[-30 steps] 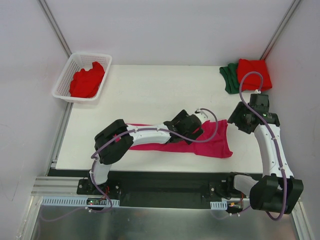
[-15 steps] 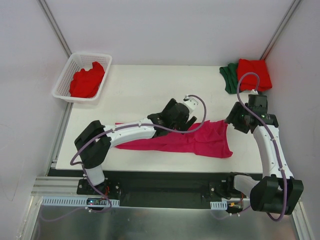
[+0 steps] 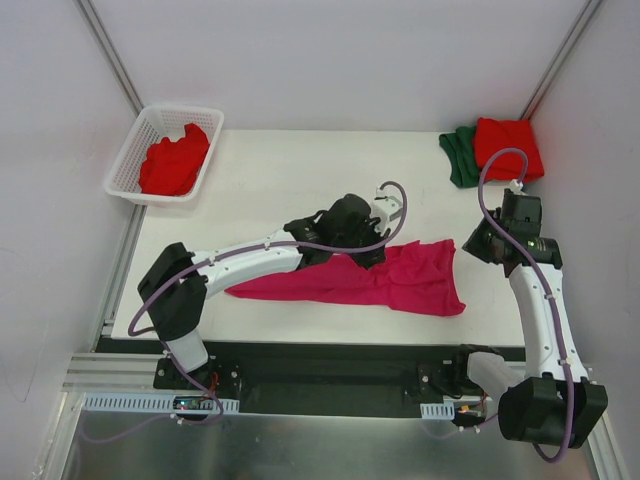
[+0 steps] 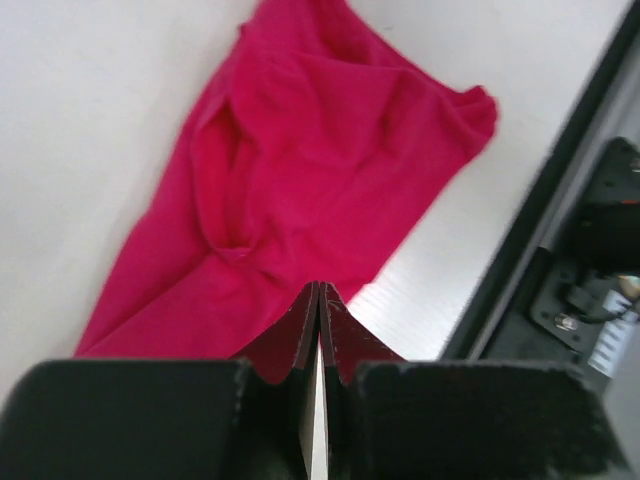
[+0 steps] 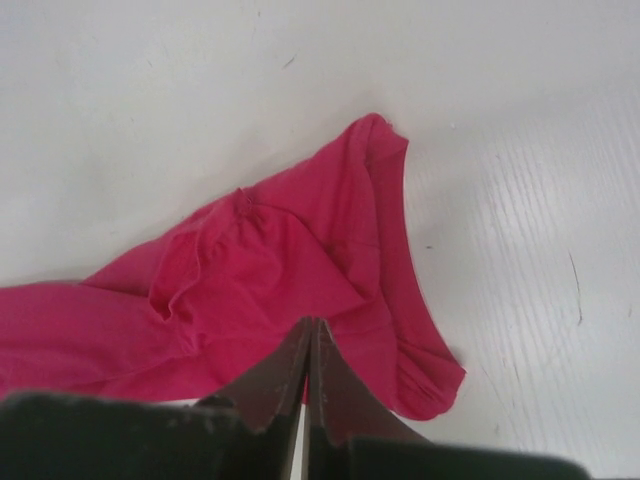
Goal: Fold and stack the t-shirts
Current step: Fold the other side of the tshirt into a rectangle
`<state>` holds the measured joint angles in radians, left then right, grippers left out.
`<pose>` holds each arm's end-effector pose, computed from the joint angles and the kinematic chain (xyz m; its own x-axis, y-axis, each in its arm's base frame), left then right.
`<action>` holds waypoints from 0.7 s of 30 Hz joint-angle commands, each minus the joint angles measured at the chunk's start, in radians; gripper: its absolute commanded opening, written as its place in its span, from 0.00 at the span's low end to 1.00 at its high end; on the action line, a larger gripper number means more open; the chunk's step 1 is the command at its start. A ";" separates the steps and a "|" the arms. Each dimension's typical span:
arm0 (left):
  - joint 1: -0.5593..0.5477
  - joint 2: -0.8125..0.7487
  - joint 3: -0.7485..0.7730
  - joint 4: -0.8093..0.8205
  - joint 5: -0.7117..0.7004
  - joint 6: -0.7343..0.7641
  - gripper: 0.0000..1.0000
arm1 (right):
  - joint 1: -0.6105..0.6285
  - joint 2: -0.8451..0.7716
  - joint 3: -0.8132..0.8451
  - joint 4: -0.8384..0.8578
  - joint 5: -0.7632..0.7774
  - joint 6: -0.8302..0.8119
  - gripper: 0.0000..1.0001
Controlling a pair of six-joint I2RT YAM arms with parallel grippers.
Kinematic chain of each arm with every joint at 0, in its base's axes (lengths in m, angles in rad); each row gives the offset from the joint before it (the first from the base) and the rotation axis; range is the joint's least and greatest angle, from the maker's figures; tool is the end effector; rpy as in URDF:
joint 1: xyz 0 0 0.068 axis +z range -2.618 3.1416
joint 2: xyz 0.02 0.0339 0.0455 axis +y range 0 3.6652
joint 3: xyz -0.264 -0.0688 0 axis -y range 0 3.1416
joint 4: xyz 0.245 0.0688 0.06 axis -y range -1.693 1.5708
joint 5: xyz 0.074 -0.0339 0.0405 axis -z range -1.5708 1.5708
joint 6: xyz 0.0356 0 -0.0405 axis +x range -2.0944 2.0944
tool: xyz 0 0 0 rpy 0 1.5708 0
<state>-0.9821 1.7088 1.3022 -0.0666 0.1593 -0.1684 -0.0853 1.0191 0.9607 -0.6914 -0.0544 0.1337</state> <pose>0.2187 -0.3377 0.2835 -0.4002 0.3015 -0.8654 0.8444 0.4883 -0.2205 0.2093 -0.0160 0.3093 -0.6669 0.1906 -0.7204 0.1355 0.9816 0.1343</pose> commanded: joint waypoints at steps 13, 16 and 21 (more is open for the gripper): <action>-0.010 0.204 0.022 0.215 0.290 -0.168 0.00 | 0.004 -0.019 0.033 -0.014 0.022 -0.003 0.01; -0.015 0.253 0.034 0.215 0.243 -0.149 0.00 | 0.004 -0.019 0.032 -0.014 0.024 -0.006 0.01; -0.024 0.307 0.057 0.214 0.174 -0.114 0.00 | 0.004 -0.010 0.032 -0.014 0.021 -0.005 0.01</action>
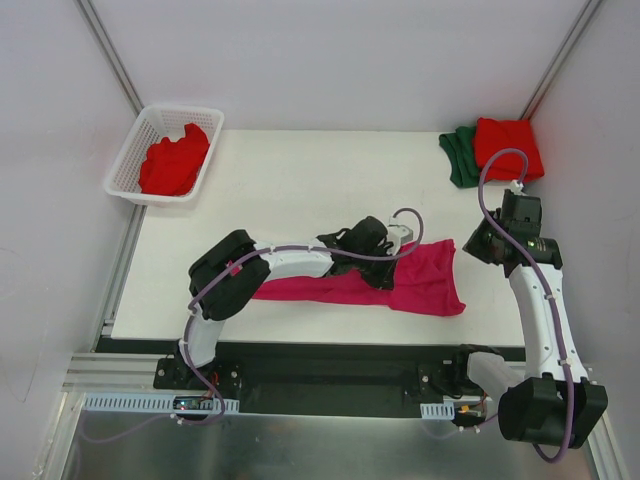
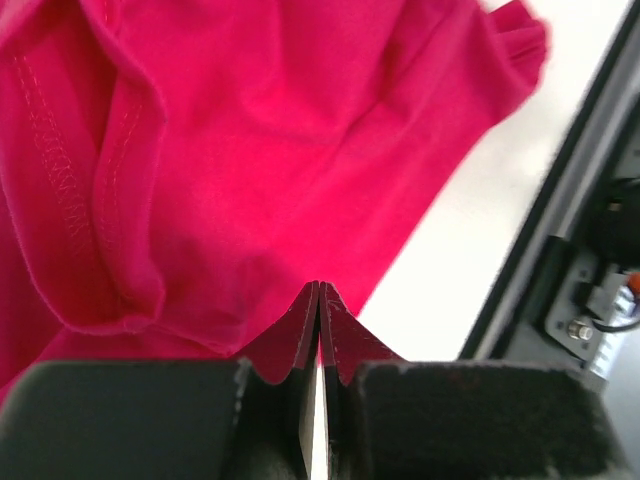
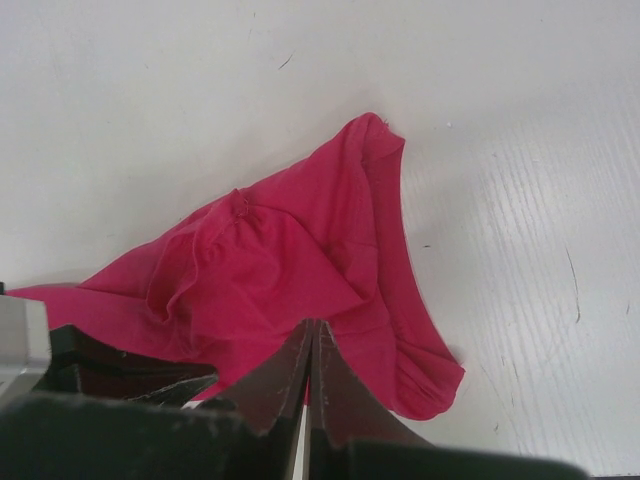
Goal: Fold and stack the t-shirts
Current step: Fold the other side of the tshirt into a rectangle
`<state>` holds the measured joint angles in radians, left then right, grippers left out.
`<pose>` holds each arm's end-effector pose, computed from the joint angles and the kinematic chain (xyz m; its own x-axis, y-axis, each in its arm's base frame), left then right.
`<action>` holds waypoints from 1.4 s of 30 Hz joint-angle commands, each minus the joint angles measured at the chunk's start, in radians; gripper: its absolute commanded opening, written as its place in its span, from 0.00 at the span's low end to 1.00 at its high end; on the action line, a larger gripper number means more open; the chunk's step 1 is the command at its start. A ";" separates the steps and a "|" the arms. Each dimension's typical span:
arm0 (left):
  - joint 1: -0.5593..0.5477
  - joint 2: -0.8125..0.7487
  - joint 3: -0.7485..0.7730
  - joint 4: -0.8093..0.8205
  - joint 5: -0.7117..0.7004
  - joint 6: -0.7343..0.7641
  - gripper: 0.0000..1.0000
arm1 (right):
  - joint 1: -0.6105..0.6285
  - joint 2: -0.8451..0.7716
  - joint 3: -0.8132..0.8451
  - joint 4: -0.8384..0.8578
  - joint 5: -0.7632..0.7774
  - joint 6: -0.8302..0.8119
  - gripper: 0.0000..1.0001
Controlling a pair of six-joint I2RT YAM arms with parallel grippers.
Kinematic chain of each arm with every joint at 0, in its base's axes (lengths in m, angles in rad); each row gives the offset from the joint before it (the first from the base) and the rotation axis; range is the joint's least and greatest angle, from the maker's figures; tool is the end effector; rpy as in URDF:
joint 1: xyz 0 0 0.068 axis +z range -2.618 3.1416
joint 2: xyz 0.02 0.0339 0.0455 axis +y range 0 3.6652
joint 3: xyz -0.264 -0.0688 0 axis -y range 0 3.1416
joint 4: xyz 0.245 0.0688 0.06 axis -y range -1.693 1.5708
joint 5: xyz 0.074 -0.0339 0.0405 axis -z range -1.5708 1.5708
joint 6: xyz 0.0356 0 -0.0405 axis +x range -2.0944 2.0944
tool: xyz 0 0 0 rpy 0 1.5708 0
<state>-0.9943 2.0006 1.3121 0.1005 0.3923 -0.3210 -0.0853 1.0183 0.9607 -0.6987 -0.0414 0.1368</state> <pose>0.2318 -0.3816 0.1849 -0.5861 0.3665 -0.7226 0.8043 0.3716 -0.4638 0.2086 -0.0164 0.3088 -0.6698 0.1940 -0.7167 0.1479 0.9808 0.1273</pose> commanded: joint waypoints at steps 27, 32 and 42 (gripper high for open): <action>0.059 0.092 0.108 0.071 -0.093 0.053 0.00 | 0.004 0.032 0.030 -0.005 -0.011 -0.019 0.01; 0.083 0.090 0.115 0.071 -0.089 0.060 0.00 | 0.004 0.039 0.027 -0.005 -0.011 -0.020 0.01; 0.120 0.084 0.110 0.073 -0.067 0.056 0.00 | 0.004 0.057 0.030 0.004 -0.021 -0.019 0.01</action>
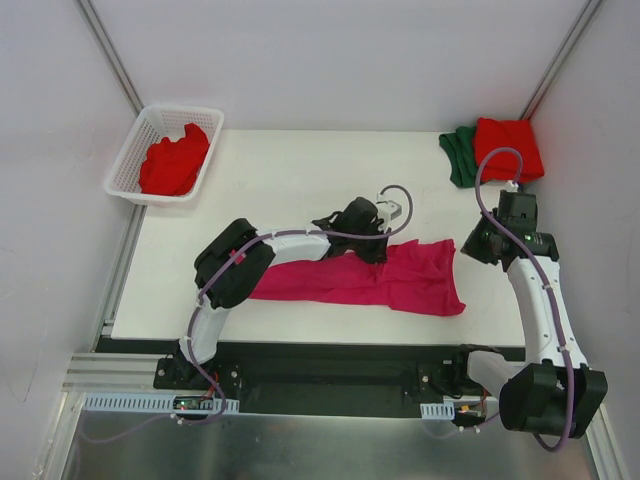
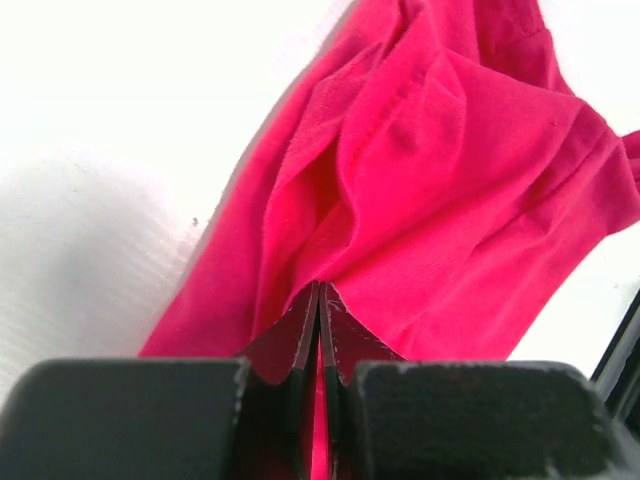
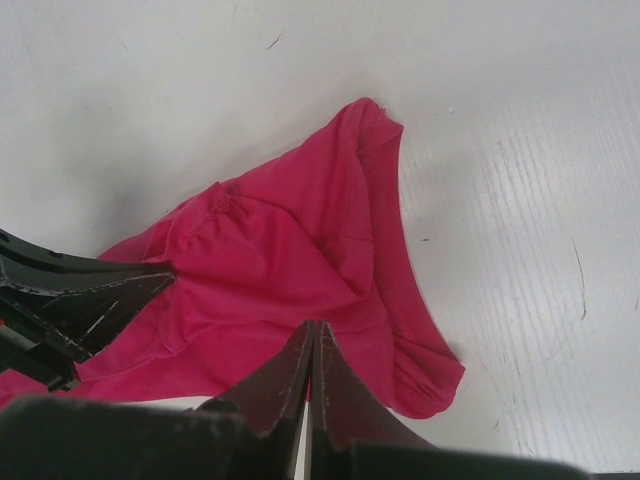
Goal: Fold and stack the t-shirts
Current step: Fold the other side of the tshirt into a rectangle
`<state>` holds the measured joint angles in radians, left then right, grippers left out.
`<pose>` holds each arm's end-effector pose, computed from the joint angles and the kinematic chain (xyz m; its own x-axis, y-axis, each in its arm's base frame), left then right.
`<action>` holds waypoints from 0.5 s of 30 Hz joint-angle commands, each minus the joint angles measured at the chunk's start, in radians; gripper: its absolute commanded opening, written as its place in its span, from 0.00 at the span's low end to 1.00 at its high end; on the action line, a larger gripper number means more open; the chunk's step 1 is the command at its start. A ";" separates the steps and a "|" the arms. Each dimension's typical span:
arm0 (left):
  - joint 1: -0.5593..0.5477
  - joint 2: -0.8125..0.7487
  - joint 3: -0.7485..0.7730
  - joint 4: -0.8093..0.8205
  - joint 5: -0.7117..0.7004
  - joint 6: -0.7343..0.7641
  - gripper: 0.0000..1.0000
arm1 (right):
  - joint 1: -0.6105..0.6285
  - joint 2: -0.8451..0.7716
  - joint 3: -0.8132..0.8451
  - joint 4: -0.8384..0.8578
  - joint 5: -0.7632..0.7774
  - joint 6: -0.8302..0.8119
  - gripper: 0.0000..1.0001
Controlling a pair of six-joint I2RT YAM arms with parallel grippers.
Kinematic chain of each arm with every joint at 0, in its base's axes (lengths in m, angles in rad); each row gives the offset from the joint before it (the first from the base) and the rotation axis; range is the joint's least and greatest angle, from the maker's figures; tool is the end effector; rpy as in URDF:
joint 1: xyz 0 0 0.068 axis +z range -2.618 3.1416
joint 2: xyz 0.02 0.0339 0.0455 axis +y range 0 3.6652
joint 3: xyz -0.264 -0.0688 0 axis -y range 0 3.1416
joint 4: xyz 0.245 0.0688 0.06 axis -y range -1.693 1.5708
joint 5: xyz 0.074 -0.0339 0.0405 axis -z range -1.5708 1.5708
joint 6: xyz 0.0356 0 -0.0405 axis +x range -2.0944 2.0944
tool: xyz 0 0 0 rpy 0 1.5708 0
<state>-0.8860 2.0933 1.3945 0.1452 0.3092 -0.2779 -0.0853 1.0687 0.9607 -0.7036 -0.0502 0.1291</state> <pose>0.2887 -0.3707 0.1739 -0.5671 0.2813 -0.7741 0.7757 0.4983 -0.3872 0.2178 -0.0168 0.2987 -0.7102 0.1898 -0.6779 0.1433 0.9818 0.1247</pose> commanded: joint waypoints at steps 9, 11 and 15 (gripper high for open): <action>0.030 -0.009 0.021 0.028 0.011 0.026 0.00 | 0.004 0.016 0.032 0.007 -0.016 -0.011 0.01; 0.038 -0.013 0.021 0.027 0.007 0.031 0.00 | 0.004 0.017 0.032 0.009 -0.016 -0.014 0.02; 0.058 -0.015 0.018 0.025 0.001 0.045 0.00 | 0.004 0.019 0.030 0.007 -0.019 -0.016 0.01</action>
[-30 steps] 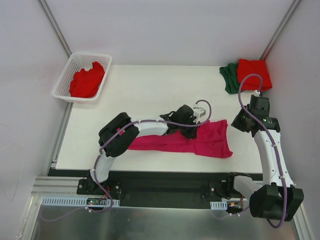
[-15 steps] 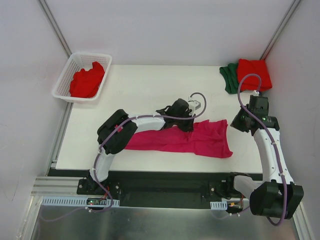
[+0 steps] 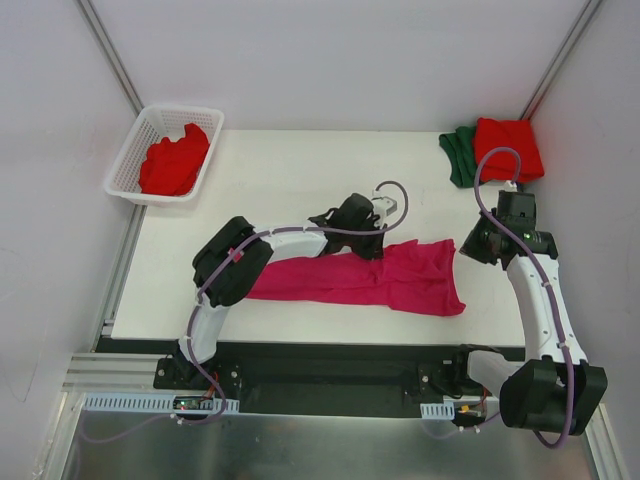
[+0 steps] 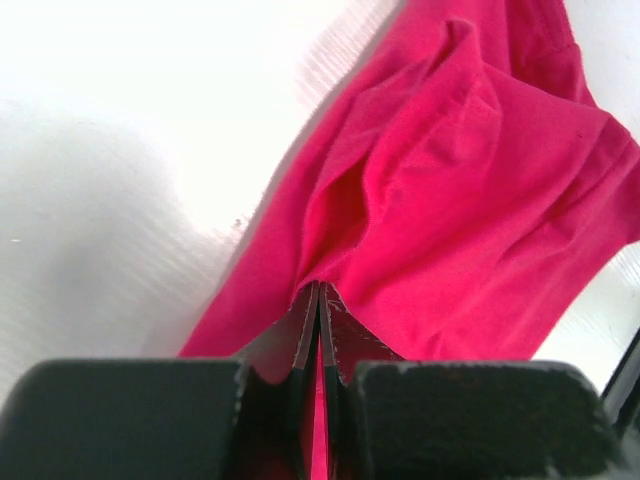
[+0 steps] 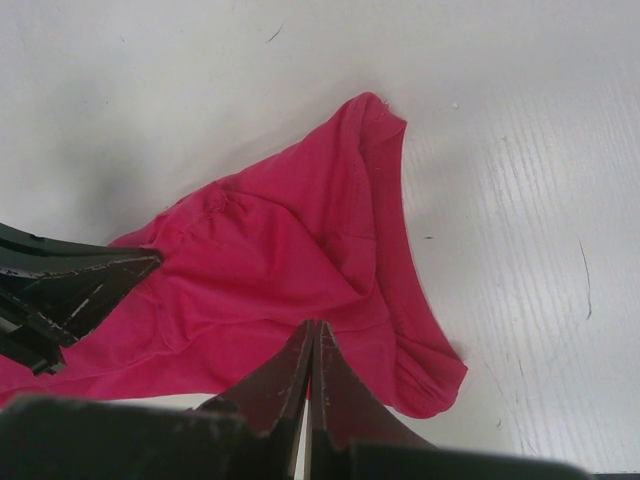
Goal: Fold and stack the t-shirts
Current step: Fold the other side of the tshirt into a rectangle
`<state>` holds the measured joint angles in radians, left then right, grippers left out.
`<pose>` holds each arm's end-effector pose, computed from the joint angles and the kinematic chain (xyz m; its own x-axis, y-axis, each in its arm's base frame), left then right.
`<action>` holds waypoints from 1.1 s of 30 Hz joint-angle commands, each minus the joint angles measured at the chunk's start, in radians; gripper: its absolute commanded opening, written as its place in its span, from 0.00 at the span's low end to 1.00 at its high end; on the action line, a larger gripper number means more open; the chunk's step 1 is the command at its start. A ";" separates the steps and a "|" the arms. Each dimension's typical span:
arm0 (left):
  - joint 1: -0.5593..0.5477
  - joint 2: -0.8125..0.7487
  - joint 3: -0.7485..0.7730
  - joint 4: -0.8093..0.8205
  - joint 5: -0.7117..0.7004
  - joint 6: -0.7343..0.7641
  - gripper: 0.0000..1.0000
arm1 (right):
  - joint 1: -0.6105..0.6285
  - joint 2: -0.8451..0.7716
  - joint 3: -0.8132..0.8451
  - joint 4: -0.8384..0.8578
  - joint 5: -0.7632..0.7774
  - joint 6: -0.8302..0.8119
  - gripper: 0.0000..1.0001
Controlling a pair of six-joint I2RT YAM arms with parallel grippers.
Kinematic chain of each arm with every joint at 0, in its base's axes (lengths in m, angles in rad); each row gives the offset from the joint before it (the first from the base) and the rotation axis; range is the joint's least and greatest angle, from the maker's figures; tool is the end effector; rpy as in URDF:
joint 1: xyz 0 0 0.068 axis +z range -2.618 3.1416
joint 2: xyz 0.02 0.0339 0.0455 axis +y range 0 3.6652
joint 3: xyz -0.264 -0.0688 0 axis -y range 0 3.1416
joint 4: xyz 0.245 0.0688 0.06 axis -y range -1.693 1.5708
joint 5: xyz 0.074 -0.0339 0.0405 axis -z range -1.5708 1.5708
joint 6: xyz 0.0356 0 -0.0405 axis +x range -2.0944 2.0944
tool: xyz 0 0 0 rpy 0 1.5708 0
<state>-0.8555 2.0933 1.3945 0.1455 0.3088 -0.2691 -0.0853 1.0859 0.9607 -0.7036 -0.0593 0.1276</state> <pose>0.2999 -0.3617 0.1739 -0.5685 0.2682 -0.7777 0.7652 0.5196 -0.3802 0.2209 -0.0168 0.2953 -0.7227 0.1893 -0.6647 0.1382 0.9819 0.1293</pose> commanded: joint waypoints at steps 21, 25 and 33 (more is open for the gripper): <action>0.099 -0.125 -0.006 -0.015 0.007 0.094 0.00 | 0.007 -0.006 0.015 0.019 -0.026 -0.017 0.01; 0.105 -0.252 -0.054 -0.027 0.039 0.068 0.00 | 0.010 0.000 -0.017 0.120 -0.216 -0.036 0.01; 0.151 -0.481 -0.244 -0.027 0.021 0.036 0.00 | 0.044 0.074 -0.181 0.435 -0.606 0.090 0.01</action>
<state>-0.7292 1.7229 1.2274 0.1131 0.3397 -0.2245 -0.0673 1.1049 0.8463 -0.4732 -0.4217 0.1329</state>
